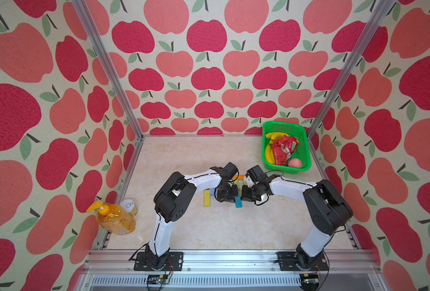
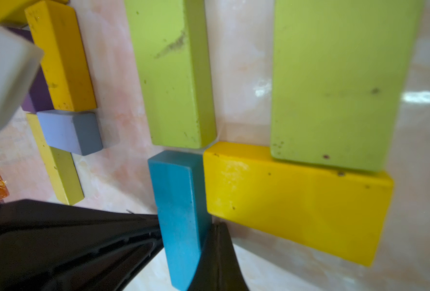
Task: Assemble the letter p with building blocks
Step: Adjust the building block at the center of the board.
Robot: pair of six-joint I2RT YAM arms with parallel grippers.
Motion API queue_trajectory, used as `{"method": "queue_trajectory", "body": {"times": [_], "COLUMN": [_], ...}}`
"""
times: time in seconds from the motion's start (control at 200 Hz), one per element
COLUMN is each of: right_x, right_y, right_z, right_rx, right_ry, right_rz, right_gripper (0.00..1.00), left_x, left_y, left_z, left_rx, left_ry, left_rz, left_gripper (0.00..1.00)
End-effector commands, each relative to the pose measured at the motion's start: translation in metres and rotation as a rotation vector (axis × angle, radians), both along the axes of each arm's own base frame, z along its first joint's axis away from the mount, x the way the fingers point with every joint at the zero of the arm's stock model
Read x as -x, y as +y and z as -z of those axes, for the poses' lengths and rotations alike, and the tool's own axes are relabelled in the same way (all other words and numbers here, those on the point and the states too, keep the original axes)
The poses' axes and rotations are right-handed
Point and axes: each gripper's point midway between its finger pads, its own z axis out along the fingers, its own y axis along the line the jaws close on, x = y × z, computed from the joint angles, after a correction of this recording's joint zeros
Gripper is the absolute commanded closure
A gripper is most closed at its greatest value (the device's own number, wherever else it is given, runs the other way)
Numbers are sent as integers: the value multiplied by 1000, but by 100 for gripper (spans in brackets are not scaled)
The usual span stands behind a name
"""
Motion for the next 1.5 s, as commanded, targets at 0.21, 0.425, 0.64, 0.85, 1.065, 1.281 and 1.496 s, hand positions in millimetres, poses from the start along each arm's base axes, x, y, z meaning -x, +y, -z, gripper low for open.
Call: {"method": "queue_trajectory", "body": {"times": [0.21, 0.425, 0.64, 0.85, 1.065, 1.281, 1.496], "right_x": [1, 1, 0, -1, -1, -4, -6], "right_y": [-4, -6, -6, -7, -8, -13, -14], "right_z": [7, 8, 10, 11, 9, 4, -2], "right_rx": [28, 31, 33, 33, 38, 64, 70], "right_ry": [27, 31, 34, 37, 36, 20, 7], "right_rz": [-12, -9, -10, -8, -8, -6, -6], "right_gripper": [100, 100, 100, 100, 100, 100, 100], "left_x": [-3, -5, -8, -10, -10, -12, -15], "left_y": [3, 3, 3, 2, 4, 10, 16], "left_z": [23, 24, 24, 23, 22, 19, 12], "left_rx": [-40, -41, -39, -38, -42, -55, -76], "left_ry": [16, 17, 18, 17, 17, 7, -12], "left_rz": [7, 1, -2, -3, -7, -22, -33], "left_gripper": [100, 100, 100, 100, 100, 100, 100]}}
